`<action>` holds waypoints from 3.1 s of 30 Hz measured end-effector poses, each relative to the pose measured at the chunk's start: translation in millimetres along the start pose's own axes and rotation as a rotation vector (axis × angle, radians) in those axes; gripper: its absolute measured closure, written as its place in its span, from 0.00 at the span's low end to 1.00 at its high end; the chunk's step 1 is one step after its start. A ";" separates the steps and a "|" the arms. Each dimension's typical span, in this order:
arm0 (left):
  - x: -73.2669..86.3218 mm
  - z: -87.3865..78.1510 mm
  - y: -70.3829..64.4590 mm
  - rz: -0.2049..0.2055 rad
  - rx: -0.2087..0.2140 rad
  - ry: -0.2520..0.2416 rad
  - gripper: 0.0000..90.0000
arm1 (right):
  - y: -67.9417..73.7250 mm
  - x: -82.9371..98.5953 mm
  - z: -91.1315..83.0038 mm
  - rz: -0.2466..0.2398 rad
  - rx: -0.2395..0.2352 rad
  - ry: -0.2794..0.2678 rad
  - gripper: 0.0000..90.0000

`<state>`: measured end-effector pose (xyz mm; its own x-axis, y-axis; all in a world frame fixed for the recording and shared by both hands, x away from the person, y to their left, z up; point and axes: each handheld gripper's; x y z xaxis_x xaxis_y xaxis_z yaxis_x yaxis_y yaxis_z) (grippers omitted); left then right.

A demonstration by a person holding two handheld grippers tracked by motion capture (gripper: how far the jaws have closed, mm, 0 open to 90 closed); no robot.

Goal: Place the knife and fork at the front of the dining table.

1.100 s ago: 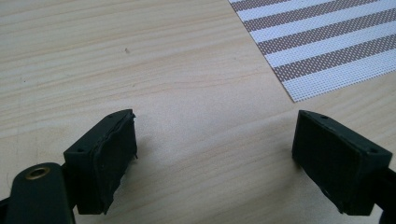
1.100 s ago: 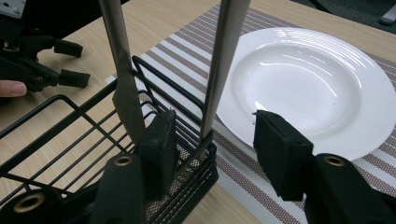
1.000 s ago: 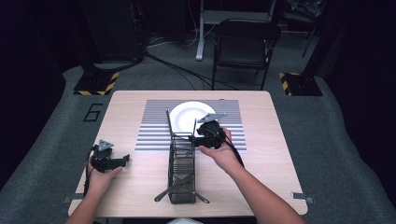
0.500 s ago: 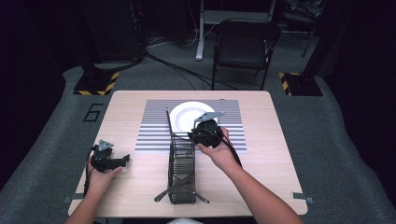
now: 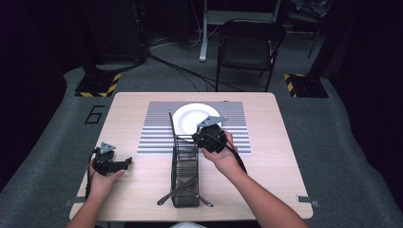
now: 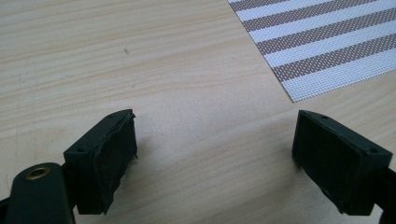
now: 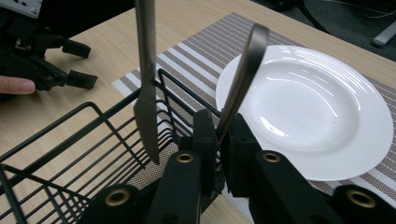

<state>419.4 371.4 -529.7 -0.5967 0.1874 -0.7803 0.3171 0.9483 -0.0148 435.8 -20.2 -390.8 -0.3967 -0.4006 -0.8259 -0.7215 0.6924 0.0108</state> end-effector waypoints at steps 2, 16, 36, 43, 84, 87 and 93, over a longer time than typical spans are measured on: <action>0.0 0.0 0.0 -0.001 0.000 -0.001 0.15 | 3.0 -0.9 -0.7 0.006 -0.015 0.001 0.96; 0.0 0.0 0.0 -0.001 0.000 0.000 0.15 | 10.7 -5.9 7.6 -0.026 -0.037 0.003 0.95; 0.0 0.0 0.0 -0.001 0.000 -0.001 0.15 | 14.7 -0.3 17.2 -0.063 -0.023 0.053 0.96; 0.0 -0.1 0.2 0.001 0.001 0.001 0.15 | 15.5 -10.5 9.9 -0.039 -0.070 0.060 0.96; 0.0 -0.1 0.0 0.001 0.000 0.001 0.15 | 10.3 -75.9 -52.4 -0.043 -0.121 0.091 0.96; 0.0 0.0 0.0 -0.001 -0.001 -0.001 0.15 | 4.3 -79.4 -59.3 -0.070 -0.103 0.083 0.96; 0.0 -0.1 0.0 0.000 -0.001 0.000 0.15 | -8.5 -78.2 -66.5 -0.049 -0.071 0.085 0.96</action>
<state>419.4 371.4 -529.7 -0.5966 0.1870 -0.7804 0.3164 0.9485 -0.0146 435.2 -34.7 -288.8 -0.4051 -0.4843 -0.7755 -0.7782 0.6279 0.0144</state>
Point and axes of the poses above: each handheld gripper's, and its own axes: z roughly forward along the jaws, x roughly out of its underside, y roughly to its left, and after that the axes turned 3 degrees about -y, right-handed
